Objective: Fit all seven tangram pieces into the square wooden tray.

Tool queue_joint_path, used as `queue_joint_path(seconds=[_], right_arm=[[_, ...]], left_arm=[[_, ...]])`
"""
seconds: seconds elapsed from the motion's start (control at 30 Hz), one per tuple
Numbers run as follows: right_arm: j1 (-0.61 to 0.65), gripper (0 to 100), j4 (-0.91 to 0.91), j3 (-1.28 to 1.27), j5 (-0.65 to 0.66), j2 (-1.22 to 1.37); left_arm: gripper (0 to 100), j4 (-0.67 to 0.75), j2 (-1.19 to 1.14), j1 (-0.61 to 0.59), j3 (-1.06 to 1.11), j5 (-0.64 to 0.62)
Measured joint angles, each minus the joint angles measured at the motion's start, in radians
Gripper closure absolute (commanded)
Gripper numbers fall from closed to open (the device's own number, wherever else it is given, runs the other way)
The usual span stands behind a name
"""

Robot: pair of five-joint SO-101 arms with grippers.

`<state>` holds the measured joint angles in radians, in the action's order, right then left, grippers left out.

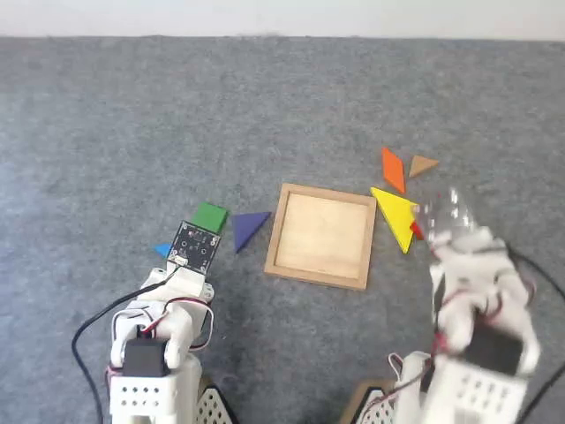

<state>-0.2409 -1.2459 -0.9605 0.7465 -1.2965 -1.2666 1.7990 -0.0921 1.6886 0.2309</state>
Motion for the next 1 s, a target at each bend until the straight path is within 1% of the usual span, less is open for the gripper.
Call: queue_joint_path(seconds=[0.23,0.33,0.4,0.57,0.63,0.73,0.87,1.0], right_arm=[[0.163,87.5,-0.002,0.319,-0.13,0.583],[0.19,86.9,-0.002,0.439,-0.204,0.838],[0.192,83.3,-0.002,0.52,-0.242,1.008],[0.203,70.4,0.0,0.697,-0.299,1.372],[0.199,68.0,0.0,0.761,-0.328,1.467],[0.21,68.0,0.0,0.832,-0.362,1.557],[0.213,68.0,0.0,0.884,-0.428,1.623],[0.21,68.0,0.017,0.905,-0.451,1.688]], left_arm=[[98,0.0,0.0,0.0,0.0,0.0],[98,0.0,0.0,0.0,0.0,0.0],[98,0.0,0.0,0.0,0.0,0.0],[98,0.0,0.0,0.0,0.0,0.0],[98,0.0,0.0,0.0,0.0,0.0],[98,0.0,0.0,0.0,0.0,0.0],[98,0.0,0.0,0.0,0.0,0.0],[98,0.0,0.0,0.0,0.0,0.0]])
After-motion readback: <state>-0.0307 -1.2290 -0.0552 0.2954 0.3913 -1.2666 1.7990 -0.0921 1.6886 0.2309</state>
